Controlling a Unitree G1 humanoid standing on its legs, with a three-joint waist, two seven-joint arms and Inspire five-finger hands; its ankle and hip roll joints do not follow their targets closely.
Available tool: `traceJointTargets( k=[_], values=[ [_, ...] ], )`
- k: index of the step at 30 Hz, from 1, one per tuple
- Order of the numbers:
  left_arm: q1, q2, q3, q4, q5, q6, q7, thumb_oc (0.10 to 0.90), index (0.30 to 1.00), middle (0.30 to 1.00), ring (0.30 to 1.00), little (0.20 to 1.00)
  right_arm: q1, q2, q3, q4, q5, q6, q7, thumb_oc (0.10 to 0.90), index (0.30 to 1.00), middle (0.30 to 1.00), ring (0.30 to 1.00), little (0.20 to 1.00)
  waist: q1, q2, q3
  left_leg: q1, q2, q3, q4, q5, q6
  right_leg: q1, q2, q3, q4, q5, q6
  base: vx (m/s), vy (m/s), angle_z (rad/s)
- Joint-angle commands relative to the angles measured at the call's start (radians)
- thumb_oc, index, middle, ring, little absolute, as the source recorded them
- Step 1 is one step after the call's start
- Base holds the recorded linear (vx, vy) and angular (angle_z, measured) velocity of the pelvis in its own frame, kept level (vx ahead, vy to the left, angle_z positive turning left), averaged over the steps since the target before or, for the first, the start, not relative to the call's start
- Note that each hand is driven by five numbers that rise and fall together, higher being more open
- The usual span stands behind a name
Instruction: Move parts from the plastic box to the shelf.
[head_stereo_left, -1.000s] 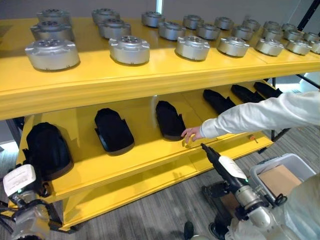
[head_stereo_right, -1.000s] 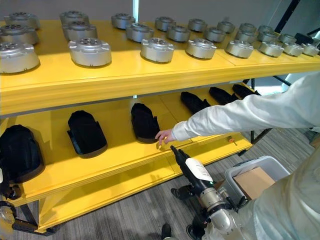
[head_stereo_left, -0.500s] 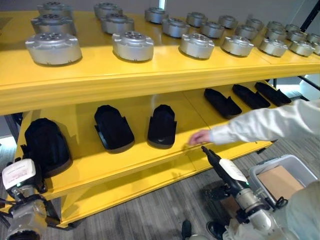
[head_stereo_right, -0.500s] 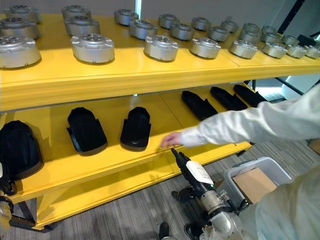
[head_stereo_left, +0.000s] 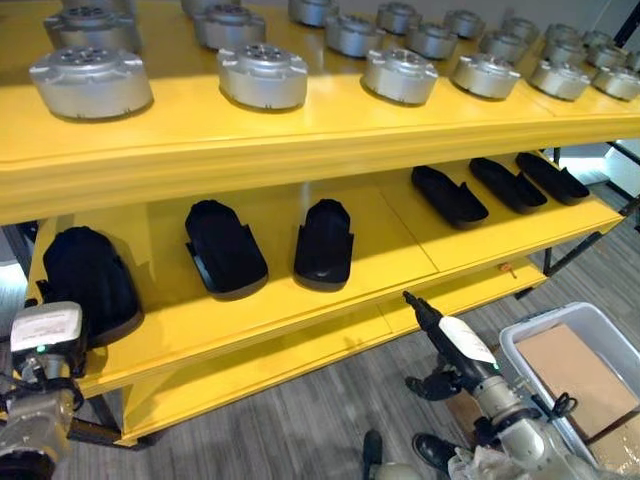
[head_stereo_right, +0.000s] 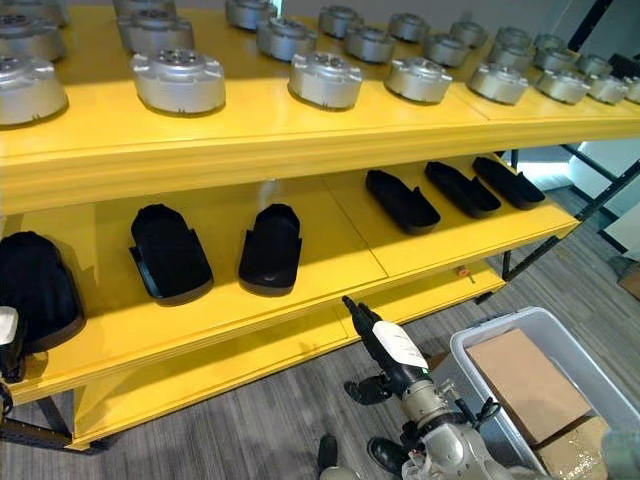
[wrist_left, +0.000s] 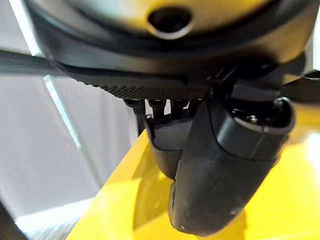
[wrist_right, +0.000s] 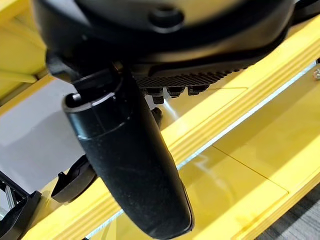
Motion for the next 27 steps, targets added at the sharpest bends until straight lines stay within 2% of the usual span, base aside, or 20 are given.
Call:
traceJointTargets(
  k=[1, 6, 20, 27],
  values=[
    [-0.119, 0.132, 0.042, 0.033, 0.038, 0.007, 0.011, 0.9, 1.0, 1.0, 1.0, 1.0, -0.107, -0.036, -0.106, -0.115, 0.032, -0.079, -0.077, 0.9, 1.0, 1.0, 1.0, 1.0, 0.003, -0.024, 0.012, 0.057, -0.035, 0.012, -0.004, -0.065, 0.066, 0.081, -0.108, -0.025, 0.081, -0.083, 0.092, 0.0, 0.0, 0.0],
    [-0.158, 0.152, 0.009, 0.081, 0.036, 0.002, -0.002, 0.9, 1.0, 1.0, 1.0, 1.0, -0.103, -0.04, -0.108, -0.116, 0.03, -0.081, -0.079, 0.9, 1.0, 1.0, 1.0, 1.0, -0.002, -0.021, 0.013, 0.055, -0.039, 0.014, -0.003, -0.065, 0.067, 0.075, -0.11, -0.025, 0.082, -0.081, 0.093, 0.0, 0.0, 0.0],
    [-0.159, 0.202, -0.007, 0.11, 0.034, -0.035, -0.09, 0.9, 1.0, 1.0, 1.0, 1.0, -0.091, -0.04, -0.119, -0.115, 0.038, -0.076, -0.059, 0.9, 1.0, 1.0, 1.0, 1.0, -0.001, -0.017, 0.016, 0.051, -0.043, 0.012, -0.002, -0.069, 0.07, 0.071, -0.113, -0.022, 0.08, -0.079, 0.094, 0.0, 0.0, 0.0],
    [-0.176, 0.219, -0.029, 0.196, 0.017, -0.057, -0.151, 0.9, 1.0, 1.0, 1.0, 1.0, -0.094, -0.04, -0.112, -0.116, 0.044, -0.072, -0.045, 0.9, 1.0, 1.0, 1.0, 1.0, -0.002, -0.015, 0.019, 0.051, -0.045, 0.013, -0.001, -0.068, 0.07, 0.069, -0.115, -0.022, 0.081, -0.076, 0.095, 0.0, 0.0, 0.0]
  ],
)
